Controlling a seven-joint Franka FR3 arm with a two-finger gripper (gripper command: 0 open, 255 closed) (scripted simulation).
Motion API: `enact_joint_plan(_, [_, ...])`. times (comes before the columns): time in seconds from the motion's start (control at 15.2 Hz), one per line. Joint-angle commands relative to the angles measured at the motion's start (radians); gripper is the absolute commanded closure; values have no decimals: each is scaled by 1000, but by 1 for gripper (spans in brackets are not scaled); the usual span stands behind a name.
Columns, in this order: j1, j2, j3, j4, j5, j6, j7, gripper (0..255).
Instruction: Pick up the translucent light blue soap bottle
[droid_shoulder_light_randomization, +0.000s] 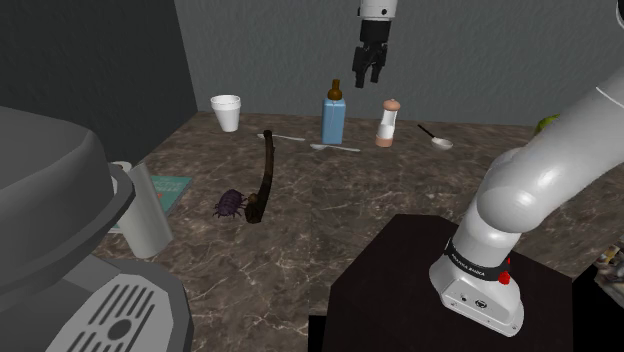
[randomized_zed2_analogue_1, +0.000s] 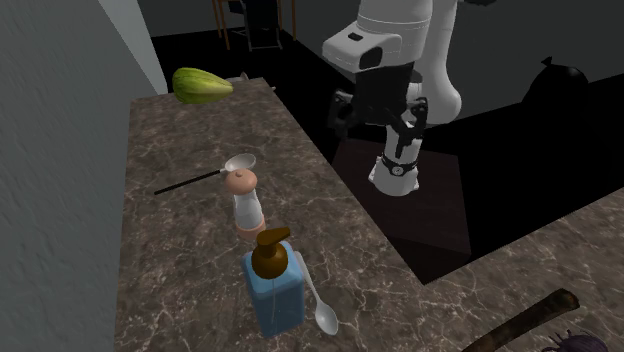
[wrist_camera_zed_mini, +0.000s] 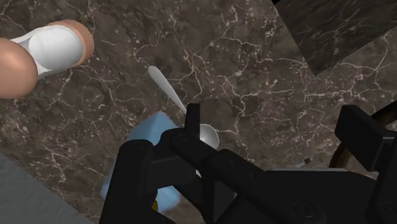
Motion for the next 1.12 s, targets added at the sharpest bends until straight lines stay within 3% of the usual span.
enact_joint_plan(0.0, [-2, 79, -27, 67, 4, 14, -48, 0])
enact_joint_plan(0.53, [-25, 399, -100, 387, 68, 11, -214, 0])
enact_joint_plan(0.92, [-83, 681, -122, 735, 150, -64, -326, 0])
enact_joint_plan(1.06, [-86, 687, -120, 729, 151, -52, -328, 0])
